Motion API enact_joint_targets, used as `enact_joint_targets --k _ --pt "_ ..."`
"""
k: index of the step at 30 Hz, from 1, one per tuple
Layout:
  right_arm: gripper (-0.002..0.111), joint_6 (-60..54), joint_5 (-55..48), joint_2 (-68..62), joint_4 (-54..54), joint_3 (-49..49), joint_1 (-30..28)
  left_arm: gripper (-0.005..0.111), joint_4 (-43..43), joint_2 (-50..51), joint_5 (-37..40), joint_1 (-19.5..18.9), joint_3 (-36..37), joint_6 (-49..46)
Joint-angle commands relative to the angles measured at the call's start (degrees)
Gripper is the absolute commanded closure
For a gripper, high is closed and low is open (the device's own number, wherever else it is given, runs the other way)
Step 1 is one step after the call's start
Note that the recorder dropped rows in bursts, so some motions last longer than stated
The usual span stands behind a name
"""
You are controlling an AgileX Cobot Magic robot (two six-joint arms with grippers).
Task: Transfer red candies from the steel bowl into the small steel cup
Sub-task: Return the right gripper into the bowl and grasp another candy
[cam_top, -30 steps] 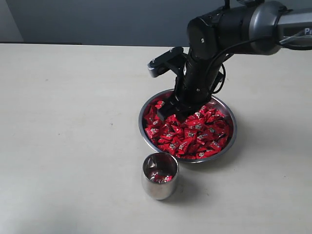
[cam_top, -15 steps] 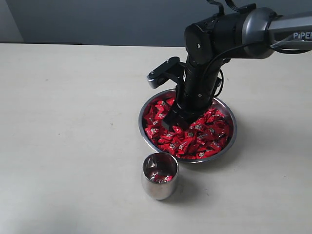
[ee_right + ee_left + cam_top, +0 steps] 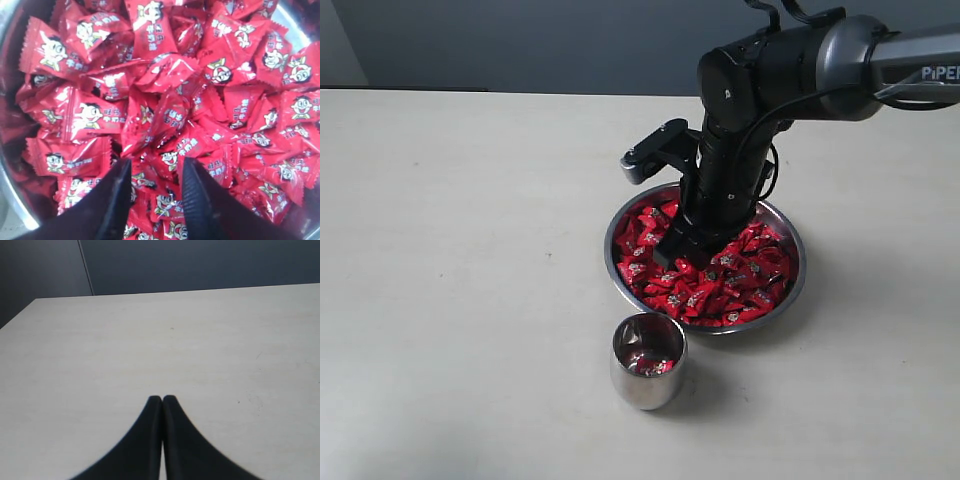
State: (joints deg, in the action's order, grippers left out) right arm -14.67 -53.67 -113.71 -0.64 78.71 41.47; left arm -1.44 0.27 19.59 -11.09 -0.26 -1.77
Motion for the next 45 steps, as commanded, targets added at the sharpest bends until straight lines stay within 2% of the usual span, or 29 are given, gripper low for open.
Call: enact_joint_targets --k 1,26,28,31,34,45 --pt "0.074 -0.3 -0.1 0.1 0.3 0.4 -0.3 0.106 -0.1 -0.3 -0.4 0.4 0.3 0.1" --pt "0.074 0.7 -0.2 -2.2 0.1 0.4 -0.3 0.106 -0.1 -0.3 -0.4 0.4 0.3 0.1" --pt "0.076 1.2 -0.6 -3.2 0.1 0.4 -0.3 0.106 -0.1 -0.3 -0.4 0.4 0.3 0.1" --pt "0.093 1.3 -0.9 -4.0 0.1 0.4 -0.3 0.106 -0.1 -0.3 -0.4 0.4 0.3 0.1" --pt "0.103 1.4 -0.9 -4.0 -0.3 0.4 -0.3 0.106 -0.1 -0.3 -0.4 0.4 0.3 0.1" --pt "0.104 2.6 -0.9 1.4 -2.1 0.4 -0.3 0.106 -0.1 -0.3 -0.4 0.4 0.3 0.1"
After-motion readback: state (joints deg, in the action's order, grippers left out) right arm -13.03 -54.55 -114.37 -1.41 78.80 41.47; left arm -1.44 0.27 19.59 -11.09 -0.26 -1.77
